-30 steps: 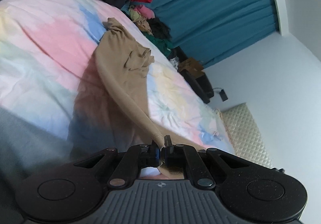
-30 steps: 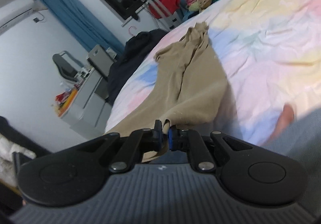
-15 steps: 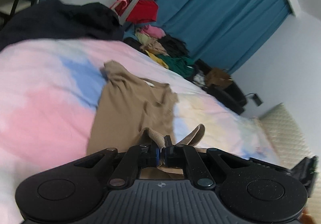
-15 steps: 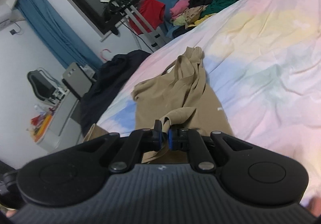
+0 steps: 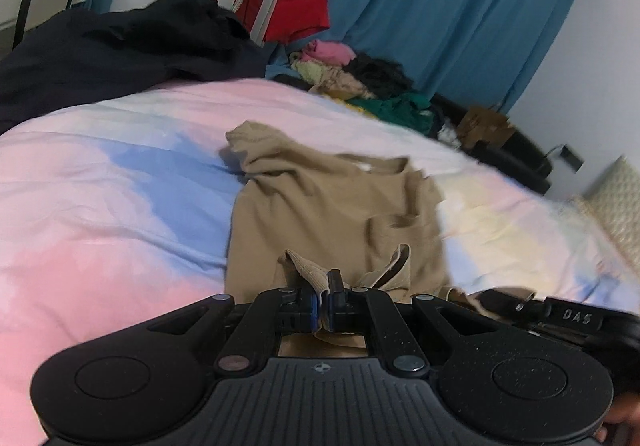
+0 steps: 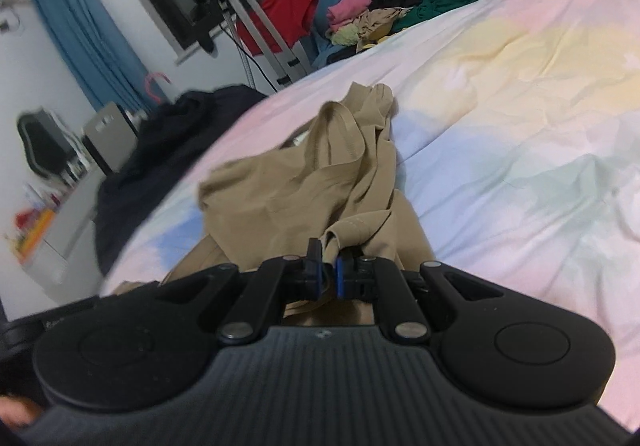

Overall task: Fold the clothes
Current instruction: 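Lift the hem with both grippers and fold it toward the collar, then open both grippers to release the folded hem onto the shirt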

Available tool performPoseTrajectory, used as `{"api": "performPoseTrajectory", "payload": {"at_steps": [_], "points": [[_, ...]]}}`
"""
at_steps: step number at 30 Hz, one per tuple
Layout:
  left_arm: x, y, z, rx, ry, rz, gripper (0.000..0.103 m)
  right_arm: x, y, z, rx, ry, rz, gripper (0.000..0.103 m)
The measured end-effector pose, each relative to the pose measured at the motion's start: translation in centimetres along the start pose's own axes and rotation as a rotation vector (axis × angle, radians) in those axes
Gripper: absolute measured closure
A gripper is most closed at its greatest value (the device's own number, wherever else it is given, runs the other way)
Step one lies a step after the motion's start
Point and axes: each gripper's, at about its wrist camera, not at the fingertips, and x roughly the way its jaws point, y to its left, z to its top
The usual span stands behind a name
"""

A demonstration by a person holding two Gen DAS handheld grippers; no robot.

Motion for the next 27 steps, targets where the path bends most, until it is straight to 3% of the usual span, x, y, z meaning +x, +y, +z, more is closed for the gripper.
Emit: {"api": "performPoseTrajectory", "payload": {"at_steps": [7,10,12,13,14,15,16,17,18,19,21,24,27], "points": [[5.2,0.3,-2.0,0.102,0.061,0.066,0.097,4.9,-0.5,-1.5,-0.087,0.080,-0.087,0.091],[5.1,0.3,-1.9,0.114,0.063,0.066,0.096,5.0,0.0,-1.5,-0.117,0.084,-0.106,0.091],[4.7,0.2,-1.9,0.120,0.061,0.064,0.091,4.4,0.4,-1.3,-0.126,0.079,-0.103,0.090],[4.2,0.0,-1.8,0.122,0.049,0.057,0.080,3.9,0.6,-1.3,-0.128,0.070,-0.094,0.090],[3.5,-0.3,-1.8,0.122,0.033,0.048,0.064,3.4,0.7,-1.2,-0.131,0.062,-0.086,0.082],[2.9,-0.5,-1.8,0.123,0.016,0.039,0.056,2.8,0.9,-1.1,-0.133,0.053,-0.077,0.065],[2.3,-0.8,-1.7,0.124,0.000,0.030,0.041,2.3,1.1,-1.1,-0.136,0.045,-0.069,0.051],[1.6,-1.0,-1.7,0.124,-0.017,0.021,0.028,1.8,1.3,-1.0,-0.138,0.036,-0.060,0.017],[0.9,-1.5,-1.7,0.137,-0.039,0.024,0.020,0.8,1.5,-1.0,-0.141,0.007,-0.053,0.000],[-0.1,-2.0,-1.8,0.163,-0.071,0.029,0.010,-0.2,1.8,-1.0,-0.144,-0.030,-0.045,0.000],[-2.0,-2.8,-2.1,0.201,-0.128,0.043,0.002,-2.3,2.5,-1.1,-0.171,-0.092,-0.051,0.000],[-4.7,-3.7,-2.7,0.237,-0.184,0.060,0.000,-5.0,3.3,-1.4,-0.203,-0.170,-0.078,0.000],[-6.9,-3.9,-3.6,0.224,-0.184,0.049,0.000,-6.8,3.7,-1.8,-0.228,-0.215,-0.105,0.000]]}}
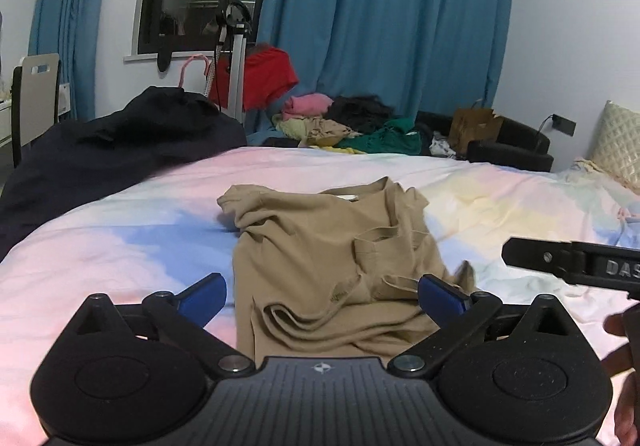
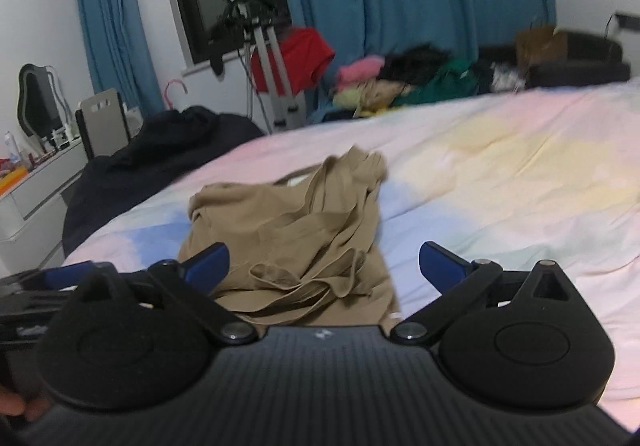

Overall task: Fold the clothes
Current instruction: 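Open both grippers to release the folded hem onto the shirt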

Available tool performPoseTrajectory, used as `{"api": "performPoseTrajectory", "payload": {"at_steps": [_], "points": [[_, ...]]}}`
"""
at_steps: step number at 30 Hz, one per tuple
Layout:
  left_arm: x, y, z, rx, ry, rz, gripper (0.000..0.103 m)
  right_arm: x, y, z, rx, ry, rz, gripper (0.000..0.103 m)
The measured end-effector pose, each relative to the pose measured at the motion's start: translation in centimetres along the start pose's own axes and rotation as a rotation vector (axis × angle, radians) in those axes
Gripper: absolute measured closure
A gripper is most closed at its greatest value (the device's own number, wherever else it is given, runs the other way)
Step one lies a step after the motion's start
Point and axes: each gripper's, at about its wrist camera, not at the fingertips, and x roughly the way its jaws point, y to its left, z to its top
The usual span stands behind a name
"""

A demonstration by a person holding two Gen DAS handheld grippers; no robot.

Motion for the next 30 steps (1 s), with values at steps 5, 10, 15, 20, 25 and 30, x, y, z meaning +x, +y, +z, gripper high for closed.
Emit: {"api": "performPoseTrajectory", "payload": {"at_steps": [5,10,15,20,25,30], "points": [[-2.6,-0.8,-1.0,-0.039,0.078,-0.008,0.001,-1.4,0.1,0.1,-0.017,-0.031,-0.017,0.000],[-3.1,-1.9,-2.3,-0.067,0.187,-0.033,0.001,-2.2,0.4,-0.2,-0.044,-0.050,-0.037,0.000],[-3.1,-1.9,-4.2,-0.221,0.295,-0.113,0.005,-2.7,0.1,-0.6,-0.042,-0.059,-0.081,0.000],[-1.0,-1.5,-6.8,-0.351,0.430,-0.151,0.005,-2.8,-1.2,-0.5,0.018,-0.065,-0.121,0.000],[1.4,-0.8,-8.9,-0.432,0.521,-0.165,0.005,-2.3,-1.5,-0.6,0.036,-0.048,-0.123,0.000],[1.7,0.7,-9.0,-0.519,0.419,-0.160,0.005,-1.9,-1.3,-0.8,0.033,-0.028,-0.105,0.000]]}}
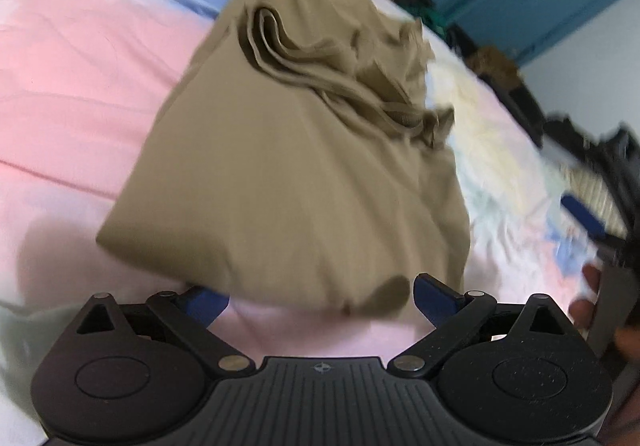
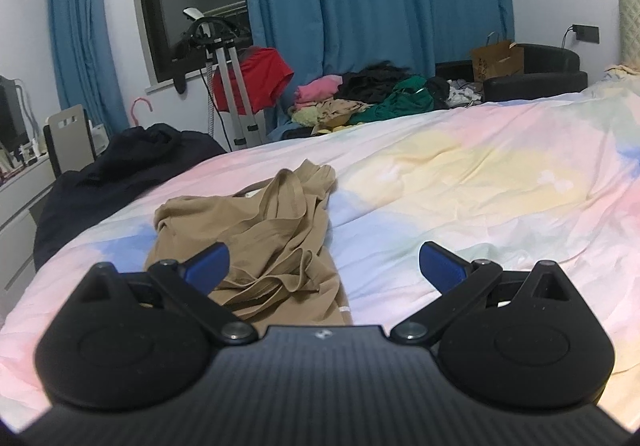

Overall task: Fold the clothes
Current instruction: 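Open both grippers to release the folded hem onto the shirt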

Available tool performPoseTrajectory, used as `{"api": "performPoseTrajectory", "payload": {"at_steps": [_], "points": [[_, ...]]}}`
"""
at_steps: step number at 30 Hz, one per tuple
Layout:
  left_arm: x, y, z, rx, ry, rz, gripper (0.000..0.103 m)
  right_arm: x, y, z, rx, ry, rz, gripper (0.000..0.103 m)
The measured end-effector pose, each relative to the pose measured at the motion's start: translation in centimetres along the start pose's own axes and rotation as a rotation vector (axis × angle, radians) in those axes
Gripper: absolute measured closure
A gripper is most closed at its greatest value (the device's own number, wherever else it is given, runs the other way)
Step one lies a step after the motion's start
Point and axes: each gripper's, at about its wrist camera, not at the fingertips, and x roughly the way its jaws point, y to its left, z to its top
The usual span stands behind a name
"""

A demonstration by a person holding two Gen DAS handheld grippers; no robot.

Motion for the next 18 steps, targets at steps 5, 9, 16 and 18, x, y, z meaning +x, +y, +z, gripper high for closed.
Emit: {"api": "performPoseTrajectory", "payload": {"at_steps": [5,9,16,18], "points": [[-1.9,0.8,0.1,-0.049,-0.153,-0.070,0.008,0.2,-0.1,0.0,0.012,0.010,0.001,0.000],[-2.8,1.3,-0.2,-0.078,-0.231,-0.131,0.008,0.2,-0.5,0.1,0.032,0.016,-0.010,0.000],[1.0,4.0,1.1,-0.271,-0.054,-0.185,0.010,0.3,-0.6,-0.1,0.042,0.025,-0.017,0.000],[1.0,4.3,1.4,-0.291,-0.060,-0.208,0.009,0.3,-0.5,-0.1,0.039,0.026,-0.016,0.000]]}}
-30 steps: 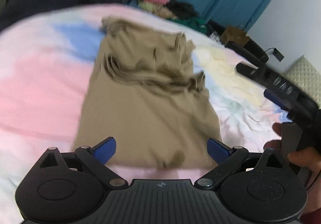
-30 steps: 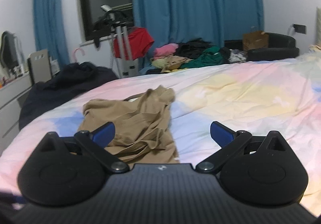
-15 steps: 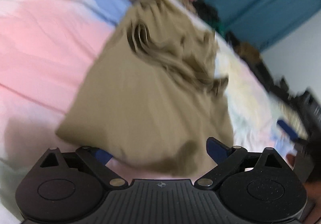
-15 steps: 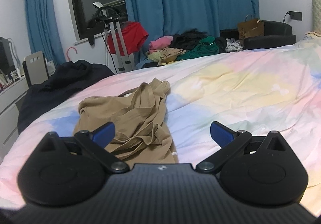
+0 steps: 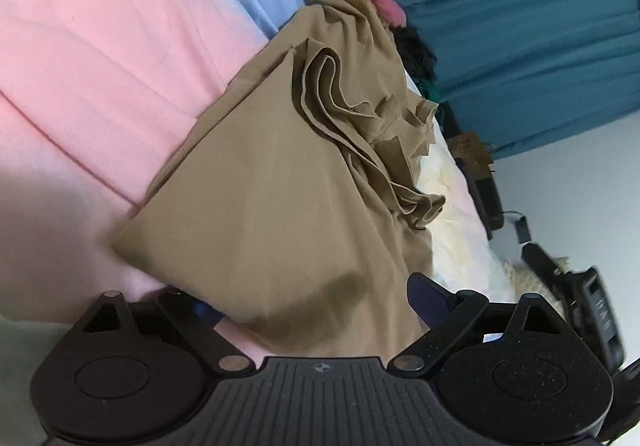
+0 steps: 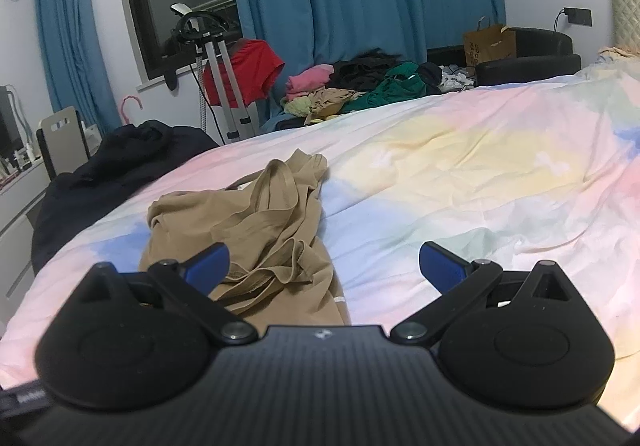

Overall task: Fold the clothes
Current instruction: 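Open both grippers to release the folded hem onto the shirt, then grasp the folded tan shirt with both grippers and fold it over again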

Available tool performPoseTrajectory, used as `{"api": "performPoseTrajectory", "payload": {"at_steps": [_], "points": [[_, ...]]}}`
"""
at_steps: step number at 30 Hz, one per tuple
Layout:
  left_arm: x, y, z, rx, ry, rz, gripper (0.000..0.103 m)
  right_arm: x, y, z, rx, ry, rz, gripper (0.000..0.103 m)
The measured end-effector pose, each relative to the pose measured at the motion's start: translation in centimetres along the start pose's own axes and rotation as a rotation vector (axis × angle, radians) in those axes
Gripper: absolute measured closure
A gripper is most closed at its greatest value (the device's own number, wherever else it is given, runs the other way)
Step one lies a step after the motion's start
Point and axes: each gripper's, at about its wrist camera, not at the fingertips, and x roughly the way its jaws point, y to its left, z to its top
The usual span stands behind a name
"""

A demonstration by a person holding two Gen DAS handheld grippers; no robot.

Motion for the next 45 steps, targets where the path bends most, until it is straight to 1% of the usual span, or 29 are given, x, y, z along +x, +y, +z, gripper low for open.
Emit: {"api": "performPoseTrajectory", "payload": {"at_steps": [1,2,7,9,10,11,12,13,14,15,16,18,19,21,23,24,25,26,27,29,31,32,35,38,40,42,43,45], "points": [[-0.1,0.0,0.1,-0.007,-0.010,-0.017,0.011,0.0,0.0,0.0,-0.002,0.001,0.001,0.000],[-0.3,0.0,0.2,-0.014,-0.019,-0.034,0.015,0.0,0.1,0.0,-0.004,0.002,0.000,0.000],[-1.3,-1.0,0.3,0.019,-0.092,-0.148,0.016,0.1,0.2,-0.2,-0.009,0.009,0.002,0.000],[-1.2,-1.1,0.4,0.022,-0.101,-0.140,0.017,0.2,0.2,-0.2,-0.006,0.015,0.008,0.000],[-0.9,-0.8,0.5,0.016,-0.090,-0.116,0.022,0.2,0.2,-0.2,-0.002,0.018,0.011,0.000],[-0.3,-0.4,0.5,-0.001,-0.072,-0.079,0.032,0.2,0.2,-0.2,0.001,0.022,0.013,0.000],[0.2,0.2,0.7,-0.025,-0.058,-0.045,0.037,0.2,0.1,-0.2,0.010,0.029,0.018,0.000],[0.4,0.6,0.8,-0.046,-0.052,-0.029,0.047,0.2,-0.2,-0.2,0.046,0.058,0.037,0.000],[0.6,1.0,0.9,-0.066,-0.048,-0.020,0.052,0.1,-0.6,-0.2,0.089,0.093,0.060,0.000],[0.8,1.4,1.0,-0.085,-0.044,-0.010,0.053,0.1,-1.0,-0.2,0.132,0.128,0.083,0.000],[0.9,1.6,1.1,-0.101,-0.042,-0.018,0.053,0.0,-1.6,-0.4,0.202,0.174,0.137,0.000],[1.0,1.6,1.3,-0.114,-0.044,-0.031,0.052,0.0,-2.9,-1.4,0.379,0.288,0.283,0.000],[1.0,1.6,1.4,-0.119,-0.044,-0.036,0.054,0.2,-3.3,-2.3,0.456,0.346,0.332,0.000],[1.2,1.5,1.3,-0.110,-0.050,-0.041,0.063,0.7,-4.0,-4.1,0.601,0.459,0.415,0.000],[0.8,1.0,1.2,-0.084,-0.062,-0.038,0.079,1.4,-4.0,-5.7,0.688,0.544,0.457,0.000],[0.6,0.8,1.2,-0.070,-0.068,-0.036,0.084,1.8,-3.8,-6.5,0.726,0.582,0.475,0.000],[0.5,0.6,1.2,-0.064,-0.077,-0.040,0.092,2.2,-3.6,-7.2,0.765,0.619,0.493,0.000],[0.3,0.4,1.2,-0.062,-0.087,-0.046,0.095,2.5,-3.4,-8.0,0.804,0.650,0.510,0.000],[0.2,0.2,1.2,-0.059,-0.096,-0.052,0.095,2.8,-3.2,-8.6,0.832,0.669,0.519,0.000],[0.0,-0.2,1.3,-0.054,-0.116,-0.064,0.095,3.0,-3.3,-9.5,0.864,0.664,0.501,0.000],[-0.5,0.0,1.0,-0.078,-0.126,-0.074,0.095,3.2,-3.5,-10.3,0.894,0.654,0.479,0.005],[-0.6,0.2,0.9,-0.091,-0.128,-0.074,0.095,3.1,-3.9,-10.6,0.908,0.628,0.454,0.009],[-1.0,0.7,0.9,-0.117,-0.123,-0.074,0.095,2.8,-5.8,-10.7,0.942,0.543,0.344,0.028],[-1.0,0.7,0.9,-0.121,-0.121,-0.071,0.095,2.6,-7.1,-10.7,0.976,0.478,0.260,0.038],[-0.9,0.7,0.7,-0.119,-0.117,-0.063,0.095,2.8,-7.2,-10.5,0.947,0.455,0.228,0.044],[-0.7,0.7,0.6,-0.111,-0.113,-0.047,0.095,2.9,-7.1,-10.3,0.894,0.447,0.197,0.065],[-0.9,0.8,0.6,-0.111,-0.111,-0.042,0.095,3.0,-7.1,-10.3,0.882,0.443,0.186,0.068],[-1.3,1.1,0.5,-0.104,-0.112,-0.032,0.095,2.9,-7.1,-10.1,0.865,0.428,0.182,0.083]]}}
